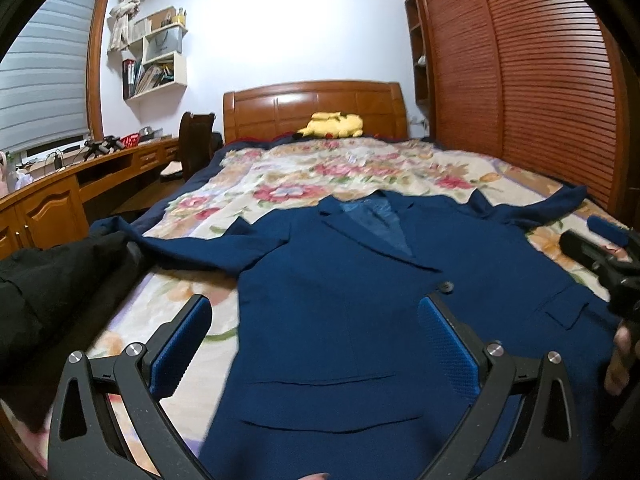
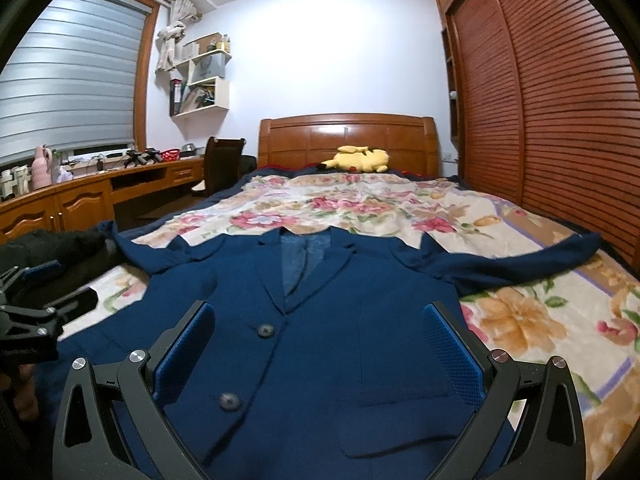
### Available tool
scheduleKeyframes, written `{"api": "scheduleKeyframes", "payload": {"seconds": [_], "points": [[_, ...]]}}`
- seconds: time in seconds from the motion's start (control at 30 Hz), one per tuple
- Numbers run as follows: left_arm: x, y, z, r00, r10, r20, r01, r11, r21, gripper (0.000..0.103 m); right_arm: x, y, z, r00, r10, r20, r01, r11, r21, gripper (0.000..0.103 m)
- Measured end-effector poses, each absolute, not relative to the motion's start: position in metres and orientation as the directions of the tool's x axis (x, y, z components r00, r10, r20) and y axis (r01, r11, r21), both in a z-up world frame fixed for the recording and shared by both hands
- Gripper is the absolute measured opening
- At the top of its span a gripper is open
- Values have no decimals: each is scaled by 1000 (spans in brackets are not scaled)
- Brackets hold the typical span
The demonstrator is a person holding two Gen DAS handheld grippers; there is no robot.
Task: Fold large clothes
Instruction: 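Move the left gripper to the jacket sleeve cuff and grasp it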
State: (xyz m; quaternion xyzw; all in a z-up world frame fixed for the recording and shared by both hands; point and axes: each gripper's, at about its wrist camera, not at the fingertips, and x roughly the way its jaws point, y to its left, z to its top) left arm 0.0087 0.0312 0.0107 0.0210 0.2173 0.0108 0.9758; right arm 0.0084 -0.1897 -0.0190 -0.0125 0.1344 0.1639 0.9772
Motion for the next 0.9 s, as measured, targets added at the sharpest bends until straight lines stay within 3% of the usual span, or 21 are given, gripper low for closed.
{"api": "scheduleKeyframes", "payload": {"seconds": [0.33,0.73,0.9], "points": [[23,84,19,874,112,-472,-83,993,81,103,18,-146,8,876,403,-266,-427,903,-38,103],[51,142,25,843,154,-516,-135,988,74,103,70,-121,11,823,488,-293,-511,859,-6,103],[73,153,18,820,197,-537,-153,980,125,103,100,-109,11,777,539,-324,-560,828,35,103]]}}
